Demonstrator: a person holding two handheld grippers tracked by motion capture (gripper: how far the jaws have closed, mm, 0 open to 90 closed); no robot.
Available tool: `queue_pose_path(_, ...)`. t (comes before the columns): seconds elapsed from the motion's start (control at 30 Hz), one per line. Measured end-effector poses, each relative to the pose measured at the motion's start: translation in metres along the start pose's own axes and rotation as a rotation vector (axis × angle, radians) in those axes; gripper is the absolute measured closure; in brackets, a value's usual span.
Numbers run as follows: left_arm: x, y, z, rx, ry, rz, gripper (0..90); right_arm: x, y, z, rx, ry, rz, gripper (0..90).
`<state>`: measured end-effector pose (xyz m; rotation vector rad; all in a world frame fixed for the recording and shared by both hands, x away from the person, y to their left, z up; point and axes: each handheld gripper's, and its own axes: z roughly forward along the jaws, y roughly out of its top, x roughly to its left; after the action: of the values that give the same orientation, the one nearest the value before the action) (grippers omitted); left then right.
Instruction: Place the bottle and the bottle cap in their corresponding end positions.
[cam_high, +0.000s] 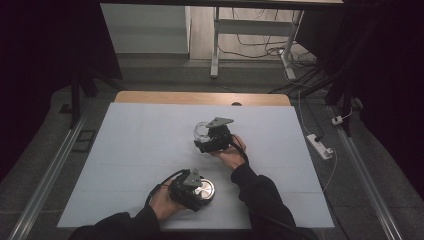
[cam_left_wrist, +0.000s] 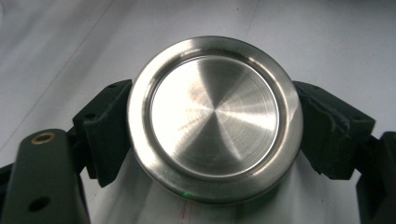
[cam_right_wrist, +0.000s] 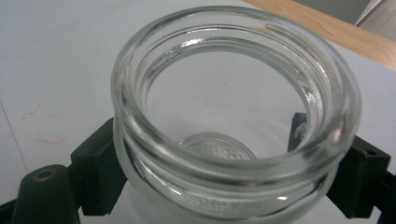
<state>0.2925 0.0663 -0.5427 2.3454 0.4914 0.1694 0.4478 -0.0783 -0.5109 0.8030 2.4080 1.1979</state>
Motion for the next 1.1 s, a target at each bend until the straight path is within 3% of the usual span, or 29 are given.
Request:
queue_pose_path(0.33, 0.001, 0.000, 0.000, 0.007, -0.005, -0.002, 17.4, -0.001, 0.002, -0.001, 0.035, 0.007, 0.015, 14.0)
queue_pose_path(0.63, 0.001, 0.001, 0.001, 0.020, -0.017, 0.006, 9.2, -0.002, 0.005, -0.003, 0.042, 0.041, 0.035, 3.7)
queue_pose_path(0.97, 0.005, -0.001, -0.005, -0.025, -0.035, -0.039, 1.8, -0.002, 0.006, -0.007, 0.049, 0.044, 0.045, 0.0)
queue_pose_path(1.1, 0.008, -0.002, -0.010, -0.045, -0.048, -0.054, 0.1, 0.001, 0.008, -0.010, 0.053, 0.029, 0.016, 0.0)
